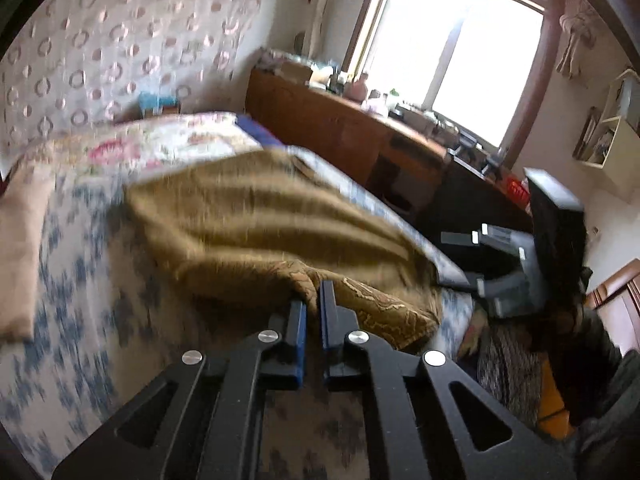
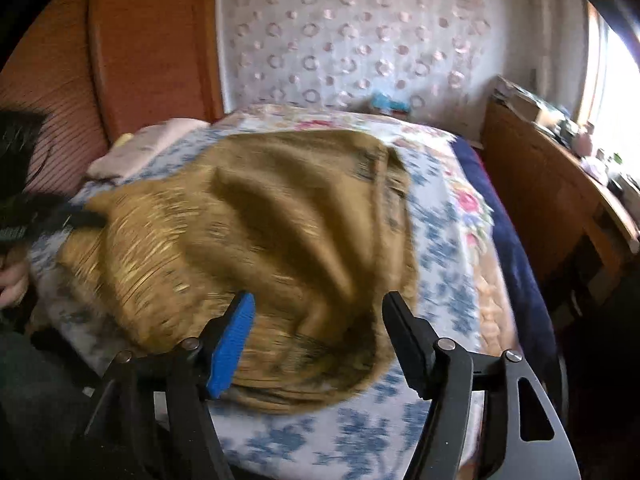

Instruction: Fold small clothes

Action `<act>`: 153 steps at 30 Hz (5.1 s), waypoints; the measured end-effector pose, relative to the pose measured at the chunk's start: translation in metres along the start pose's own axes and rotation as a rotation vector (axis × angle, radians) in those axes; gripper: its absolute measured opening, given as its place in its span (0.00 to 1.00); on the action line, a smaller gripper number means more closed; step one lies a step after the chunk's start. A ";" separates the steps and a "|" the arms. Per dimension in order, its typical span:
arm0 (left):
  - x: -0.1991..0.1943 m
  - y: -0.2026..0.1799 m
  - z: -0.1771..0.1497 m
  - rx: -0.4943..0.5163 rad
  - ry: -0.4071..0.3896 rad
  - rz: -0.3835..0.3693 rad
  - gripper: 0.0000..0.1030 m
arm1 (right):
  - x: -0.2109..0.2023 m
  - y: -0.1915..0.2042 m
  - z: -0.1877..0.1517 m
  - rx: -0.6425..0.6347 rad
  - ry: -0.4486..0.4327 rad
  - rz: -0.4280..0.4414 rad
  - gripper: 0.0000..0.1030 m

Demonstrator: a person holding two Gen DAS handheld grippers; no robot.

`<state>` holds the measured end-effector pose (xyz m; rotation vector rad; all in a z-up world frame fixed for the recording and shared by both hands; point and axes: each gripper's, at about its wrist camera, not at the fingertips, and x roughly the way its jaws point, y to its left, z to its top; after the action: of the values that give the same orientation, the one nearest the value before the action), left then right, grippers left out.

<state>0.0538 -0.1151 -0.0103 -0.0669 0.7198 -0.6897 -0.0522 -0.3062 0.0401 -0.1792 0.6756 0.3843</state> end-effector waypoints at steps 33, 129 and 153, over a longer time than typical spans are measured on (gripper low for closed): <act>0.013 0.064 0.059 -0.083 -0.091 0.105 0.06 | 0.059 -0.018 0.053 -0.049 0.009 0.015 0.07; -0.012 0.151 0.093 -0.054 -0.154 0.255 0.06 | 0.087 -0.050 0.190 0.005 -0.140 0.130 0.10; -0.133 0.226 0.001 -0.254 -0.289 0.563 0.06 | 0.201 0.082 0.327 -0.449 -0.132 0.368 0.10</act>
<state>0.1085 0.1411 0.0036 -0.1851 0.5080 -0.0442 0.2455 -0.0808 0.1598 -0.4542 0.4821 0.8942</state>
